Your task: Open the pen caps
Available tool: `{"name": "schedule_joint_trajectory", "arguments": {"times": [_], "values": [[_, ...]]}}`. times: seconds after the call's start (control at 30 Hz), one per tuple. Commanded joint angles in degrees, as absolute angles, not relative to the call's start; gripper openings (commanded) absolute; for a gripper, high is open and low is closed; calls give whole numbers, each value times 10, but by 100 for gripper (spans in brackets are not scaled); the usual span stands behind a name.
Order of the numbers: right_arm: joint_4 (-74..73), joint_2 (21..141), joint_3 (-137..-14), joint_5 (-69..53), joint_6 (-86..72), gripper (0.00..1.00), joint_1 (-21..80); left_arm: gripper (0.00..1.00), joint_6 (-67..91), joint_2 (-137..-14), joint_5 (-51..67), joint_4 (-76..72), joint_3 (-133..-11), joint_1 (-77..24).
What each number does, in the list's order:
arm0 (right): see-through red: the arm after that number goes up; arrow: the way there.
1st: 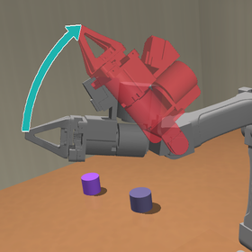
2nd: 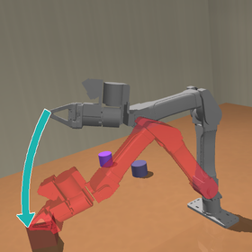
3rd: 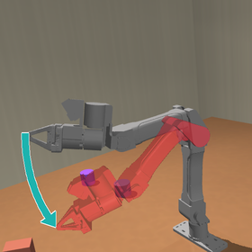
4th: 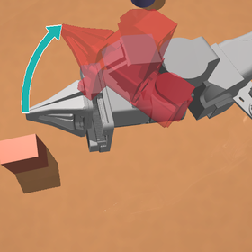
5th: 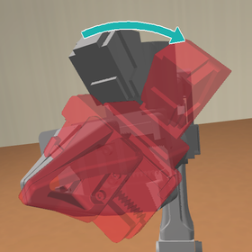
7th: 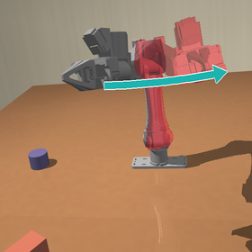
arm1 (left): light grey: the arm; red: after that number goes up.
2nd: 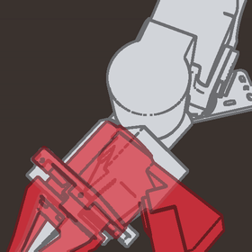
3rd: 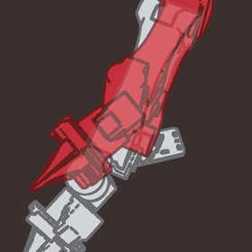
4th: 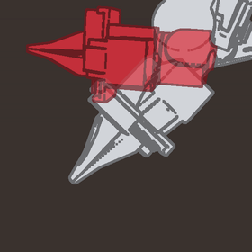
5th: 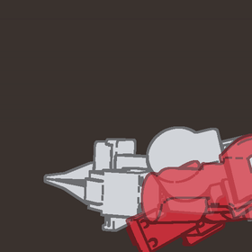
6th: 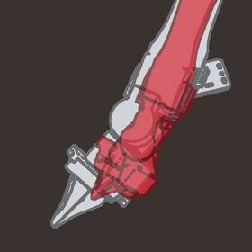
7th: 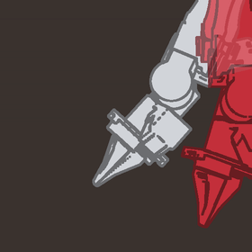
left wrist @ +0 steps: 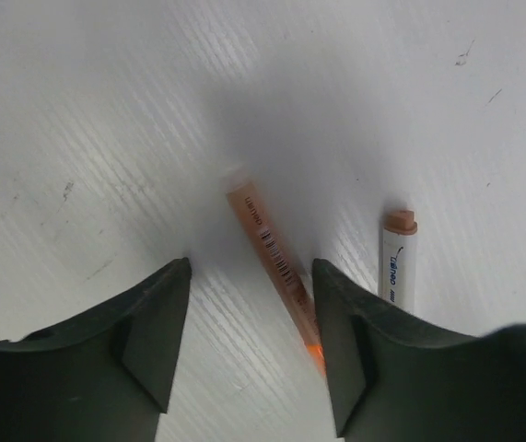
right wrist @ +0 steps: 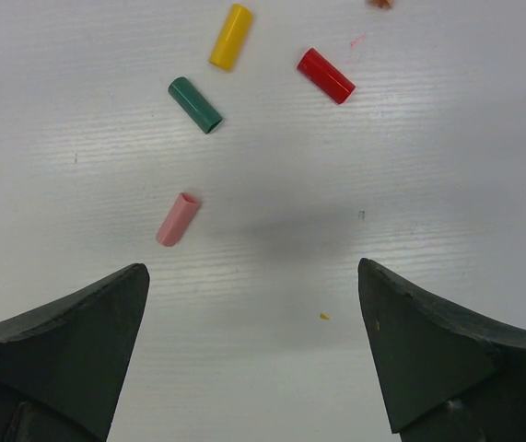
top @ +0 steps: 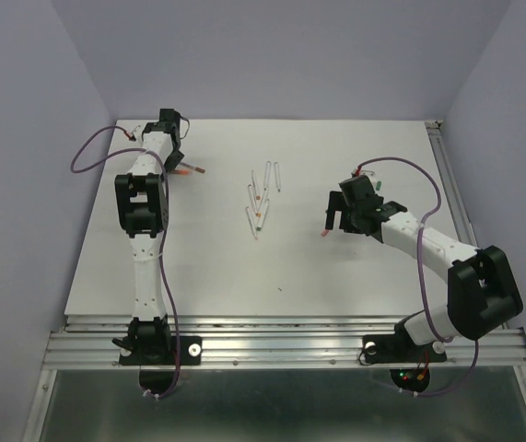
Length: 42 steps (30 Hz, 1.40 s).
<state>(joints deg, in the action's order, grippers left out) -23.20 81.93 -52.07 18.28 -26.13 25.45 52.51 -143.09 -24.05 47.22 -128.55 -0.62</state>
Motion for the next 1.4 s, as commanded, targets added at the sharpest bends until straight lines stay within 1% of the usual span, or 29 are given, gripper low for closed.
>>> {"name": "schedule_joint_trajectory", "arguments": {"times": [0.0,0.03,0.07,0.1,0.13,0.17,0.2,0.27,0.3,0.4,0.43,0.47,0.5,0.53,0.57,0.6,0.63,0.67,0.7,0.73,0.8,0.83,0.87,0.97,1.03,1.1,1.13,1.2,1.37], "values": [[-229,822,-541,200,-259,100,250,56,512,-1442,-232,483,-1303,-4],[-229,821,-541,200,-260,100,250,45,509,-1441,-226,480,-1292,-4],[-229,820,-541,200,-260,100,250,29,504,-1439,-222,477,-1273,-4],[-227,819,-540,200,-260,100,250,29,501,-1435,-219,474,-1258,-4],[-228,817,-539,201,-261,100,250,5,501,-1422,-210,466,-1239,-4],[-228,816,-538,202,-262,100,250,0,503,-1413,-207,461,-1218,-5],[-229,816,-538,201,-262,100,250,0,504,-1400,-205,449,-1160,-4],[-231,811,-539,200,-264,100,250,0,494,-1352,-192,401,-1091,-4],[-233,809,-539,200,-265,100,250,0,492,-1312,-190,383,-1020,-4],[-229,797,-536,183,-265,100,250,0,477,-1242,-179,314,-919,-4],[-228,792,-535,177,-262,100,250,0,471,-1189,-172,295,-858,-4],[-218,782,-529,148,-258,100,250,0,456,-1160,-152,254,-826,-4],[-212,776,-526,131,-251,100,250,0,446,-1096,-122,228,-762,-4],[-204,770,-522,110,-245,100,250,0,438,-1061,-113,202,-730,-4],[-196,764,-516,59,-240,100,250,0,433,-1028,-111,163,-699,-8],[-186,756,-510,35,-236,100,250,0,432,-996,-110,152,-673,-14],[-168,741,-497,10,-230,100,251,0,432,-936,-113,146,-629,-27],[-160,732,-490,-39,-229,100,251,0,434,-907,-111,135,-608,-36],[-141,723,-483,-60,-228,100,252,0,431,-879,-103,127,-588,-45],[-133,710,-473,-103,-227,100,252,0,432,-827,-96,117,-555,-66],[-125,701,-469,-141,-223,100,260,0,441,-779,-105,113,-529,-90],[-125,693,-472,-154,-213,100,271,0,458,-735,-119,111,-511,-107],[-125,690,-473,-157,-207,100,281,0,465,-716,-121,109,-504,-137],[-106,682,-474,-146,-194,100,364,0,496,-653,-128,99,-486,-190],[-87,682,-472,-155,-204,100,385,0,510,-625,-133,94,-485,-212],[-70,690,-475,-177,-209,100,403,0,522,-614,-163,95,-489,-239],[-51,696,-484,-188,-214,100,412,0,532,-610,-176,96,-494,-271],[-44,704,-496,-195,-217,100,418,0,542,-610,-180,96,-495,-279],[-12,726,-519,-219,-228,99,434,0,583,-637,-187,90,-512,-337]]}}
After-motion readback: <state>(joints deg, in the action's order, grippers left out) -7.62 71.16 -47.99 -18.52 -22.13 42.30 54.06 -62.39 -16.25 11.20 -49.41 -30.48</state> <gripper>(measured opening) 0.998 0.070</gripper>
